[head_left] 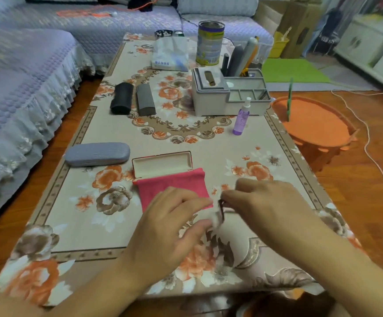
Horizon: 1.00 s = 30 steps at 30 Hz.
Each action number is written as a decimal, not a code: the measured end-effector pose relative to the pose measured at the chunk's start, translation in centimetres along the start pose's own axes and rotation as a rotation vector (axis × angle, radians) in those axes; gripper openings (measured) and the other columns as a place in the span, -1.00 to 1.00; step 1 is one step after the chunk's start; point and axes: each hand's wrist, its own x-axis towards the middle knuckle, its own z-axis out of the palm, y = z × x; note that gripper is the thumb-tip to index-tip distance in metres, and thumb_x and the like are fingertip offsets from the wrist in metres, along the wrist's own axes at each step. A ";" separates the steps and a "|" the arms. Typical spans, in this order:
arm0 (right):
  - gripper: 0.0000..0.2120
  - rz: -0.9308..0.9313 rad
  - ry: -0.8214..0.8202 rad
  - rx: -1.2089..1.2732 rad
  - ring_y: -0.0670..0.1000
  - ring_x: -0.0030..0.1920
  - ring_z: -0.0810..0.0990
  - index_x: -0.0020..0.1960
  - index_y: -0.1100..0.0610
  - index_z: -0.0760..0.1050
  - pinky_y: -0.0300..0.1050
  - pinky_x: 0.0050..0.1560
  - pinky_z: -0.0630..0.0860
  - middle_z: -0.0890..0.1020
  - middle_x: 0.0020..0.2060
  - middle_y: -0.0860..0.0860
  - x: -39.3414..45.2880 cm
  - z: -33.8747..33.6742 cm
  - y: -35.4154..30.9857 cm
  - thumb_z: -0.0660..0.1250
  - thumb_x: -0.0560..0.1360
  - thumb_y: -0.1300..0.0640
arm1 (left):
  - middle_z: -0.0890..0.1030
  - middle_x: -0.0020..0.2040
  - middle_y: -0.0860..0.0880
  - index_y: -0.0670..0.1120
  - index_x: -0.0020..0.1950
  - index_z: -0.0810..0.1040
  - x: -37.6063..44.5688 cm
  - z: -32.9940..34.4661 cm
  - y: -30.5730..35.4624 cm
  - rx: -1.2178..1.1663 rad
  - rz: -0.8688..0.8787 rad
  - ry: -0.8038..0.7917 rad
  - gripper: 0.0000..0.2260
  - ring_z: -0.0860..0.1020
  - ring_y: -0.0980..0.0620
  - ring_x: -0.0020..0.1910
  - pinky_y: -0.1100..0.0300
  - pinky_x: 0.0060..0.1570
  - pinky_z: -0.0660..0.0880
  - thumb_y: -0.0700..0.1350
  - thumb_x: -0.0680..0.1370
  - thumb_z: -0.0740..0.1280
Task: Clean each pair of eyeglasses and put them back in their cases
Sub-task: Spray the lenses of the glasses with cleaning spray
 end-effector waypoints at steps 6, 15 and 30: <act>-0.88 -0.370 -0.088 -0.195 0.12 -0.50 0.44 -0.11 0.06 0.51 -0.09 -0.43 0.38 0.47 -0.48 -0.04 4.1 -4.1 -3.2 0.40 0.42 0.23 | 0.62 -0.02 0.23 0.15 0.09 0.64 1.2 -2.0 0.8 -0.230 -0.284 0.015 -0.75 0.57 0.14 0.04 0.35 0.02 0.42 0.06 0.43 0.53; -0.73 -0.164 -0.530 0.369 -0.15 -0.23 0.55 0.07 -0.03 0.46 -0.28 -0.30 0.41 0.58 -0.26 -0.14 10.4 -5.0 -2.9 0.50 0.48 0.07 | 0.61 -0.10 0.19 0.14 -0.10 0.66 1.2 -3.8 -1.6 -0.165 -0.333 -0.118 -0.84 0.58 0.13 -0.02 0.33 -0.07 0.45 -0.10 0.46 0.56; -0.80 0.888 0.512 0.785 0.01 -0.05 0.58 0.14 0.12 0.50 -0.07 -0.05 0.52 0.59 -0.01 0.04 16.6 3.1 12.9 0.37 0.56 0.07 | 0.55 -0.10 0.18 0.11 -0.06 0.60 1.2 -4.0 -3.3 -0.118 -0.437 0.099 -0.90 0.54 0.10 -0.06 0.39 -0.11 0.40 -0.10 0.53 0.41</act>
